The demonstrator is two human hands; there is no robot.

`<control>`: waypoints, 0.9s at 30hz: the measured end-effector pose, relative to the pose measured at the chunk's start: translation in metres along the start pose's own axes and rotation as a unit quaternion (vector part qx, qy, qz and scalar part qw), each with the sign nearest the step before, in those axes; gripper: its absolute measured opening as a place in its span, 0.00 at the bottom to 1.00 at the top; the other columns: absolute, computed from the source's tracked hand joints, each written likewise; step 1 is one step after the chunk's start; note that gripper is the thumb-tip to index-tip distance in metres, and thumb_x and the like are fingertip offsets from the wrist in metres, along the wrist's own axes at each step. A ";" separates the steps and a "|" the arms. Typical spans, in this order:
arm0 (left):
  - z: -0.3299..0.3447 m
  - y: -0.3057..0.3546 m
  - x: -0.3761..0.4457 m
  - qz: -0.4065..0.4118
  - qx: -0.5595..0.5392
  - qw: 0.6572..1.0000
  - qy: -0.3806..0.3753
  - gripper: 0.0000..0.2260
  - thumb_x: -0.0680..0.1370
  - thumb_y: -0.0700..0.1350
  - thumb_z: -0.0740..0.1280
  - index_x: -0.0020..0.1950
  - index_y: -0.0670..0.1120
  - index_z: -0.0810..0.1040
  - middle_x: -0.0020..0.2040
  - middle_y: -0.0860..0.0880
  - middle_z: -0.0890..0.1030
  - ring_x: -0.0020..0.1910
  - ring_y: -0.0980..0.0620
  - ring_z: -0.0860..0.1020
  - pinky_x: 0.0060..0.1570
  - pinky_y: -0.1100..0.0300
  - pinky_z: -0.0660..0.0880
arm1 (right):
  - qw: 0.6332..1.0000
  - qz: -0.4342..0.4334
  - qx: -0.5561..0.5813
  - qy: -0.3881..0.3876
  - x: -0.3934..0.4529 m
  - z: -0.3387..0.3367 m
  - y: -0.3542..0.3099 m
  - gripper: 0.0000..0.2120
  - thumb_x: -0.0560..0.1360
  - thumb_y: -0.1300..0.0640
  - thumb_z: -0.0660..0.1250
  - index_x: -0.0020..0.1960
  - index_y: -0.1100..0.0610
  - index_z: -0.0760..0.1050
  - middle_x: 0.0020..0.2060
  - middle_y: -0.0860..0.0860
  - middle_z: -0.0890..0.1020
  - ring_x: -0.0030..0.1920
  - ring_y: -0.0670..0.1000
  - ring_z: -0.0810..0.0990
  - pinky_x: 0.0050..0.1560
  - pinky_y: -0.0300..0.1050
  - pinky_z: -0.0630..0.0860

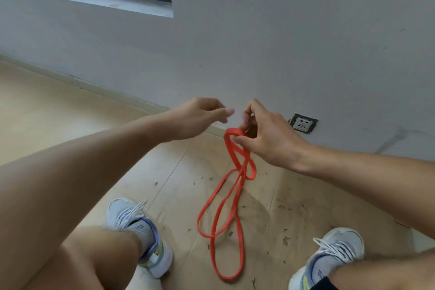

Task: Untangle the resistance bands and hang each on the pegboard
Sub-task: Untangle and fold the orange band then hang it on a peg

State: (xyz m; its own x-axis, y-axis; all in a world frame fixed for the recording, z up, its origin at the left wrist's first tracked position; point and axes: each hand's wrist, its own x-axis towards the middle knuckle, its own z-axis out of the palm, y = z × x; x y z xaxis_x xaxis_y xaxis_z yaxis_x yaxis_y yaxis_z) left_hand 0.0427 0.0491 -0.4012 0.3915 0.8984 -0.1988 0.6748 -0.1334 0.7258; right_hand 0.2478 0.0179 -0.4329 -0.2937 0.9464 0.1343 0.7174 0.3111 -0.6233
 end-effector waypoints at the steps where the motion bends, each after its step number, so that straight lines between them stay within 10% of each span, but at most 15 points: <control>1: 0.006 0.006 0.002 0.007 0.022 1.000 -0.014 0.20 0.82 0.62 0.60 0.57 0.49 0.82 0.55 0.51 0.84 0.57 0.53 0.80 0.58 0.57 0.75 | 1.000 -0.003 0.002 -0.002 0.000 -0.002 -0.003 0.16 0.76 0.53 0.76 0.50 0.51 0.67 0.41 0.47 0.84 0.39 0.44 0.83 0.43 0.46 0.81; 6: 0.022 0.012 0.004 0.041 0.130 0.990 -0.033 0.22 0.81 0.64 0.59 0.41 0.47 0.75 0.37 0.52 0.81 0.33 0.56 0.74 0.35 0.62 0.68 | 1.000 0.012 0.021 0.004 -0.004 -0.006 -0.009 0.20 0.72 0.55 0.78 0.43 0.50 0.64 0.32 0.47 0.80 0.31 0.45 0.74 0.34 0.44 0.72; 17: -0.003 0.008 0.005 0.078 -0.122 0.989 -0.038 0.14 0.81 0.48 0.67 0.38 0.46 0.72 0.34 0.46 0.75 0.37 0.48 0.73 0.44 0.53 0.71 | 0.986 0.056 0.130 -0.088 0.000 0.001 0.007 0.13 0.71 0.59 0.80 0.52 0.53 0.79 0.41 0.55 0.85 0.40 0.52 0.84 0.50 0.54 0.82; 27: -0.017 -0.012 -0.002 -0.001 -0.085 0.995 -0.048 0.11 0.85 0.42 0.58 0.45 0.42 0.74 0.32 0.46 0.75 0.31 0.50 0.71 0.41 0.55 0.69 | 0.995 0.048 0.066 -0.057 0.007 0.002 0.024 0.04 0.77 0.55 0.75 0.51 0.52 0.87 0.39 0.50 0.87 0.42 0.49 0.86 0.52 0.49 0.82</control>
State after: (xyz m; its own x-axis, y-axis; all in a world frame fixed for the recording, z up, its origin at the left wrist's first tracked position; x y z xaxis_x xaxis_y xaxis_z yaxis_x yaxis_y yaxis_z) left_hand 0.0227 0.0557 -0.3984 0.4534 0.8536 -0.2565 0.5635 -0.0516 0.8245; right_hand 0.2622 0.0317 -0.4484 -0.3033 0.9528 -0.0149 0.6582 0.1981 -0.7263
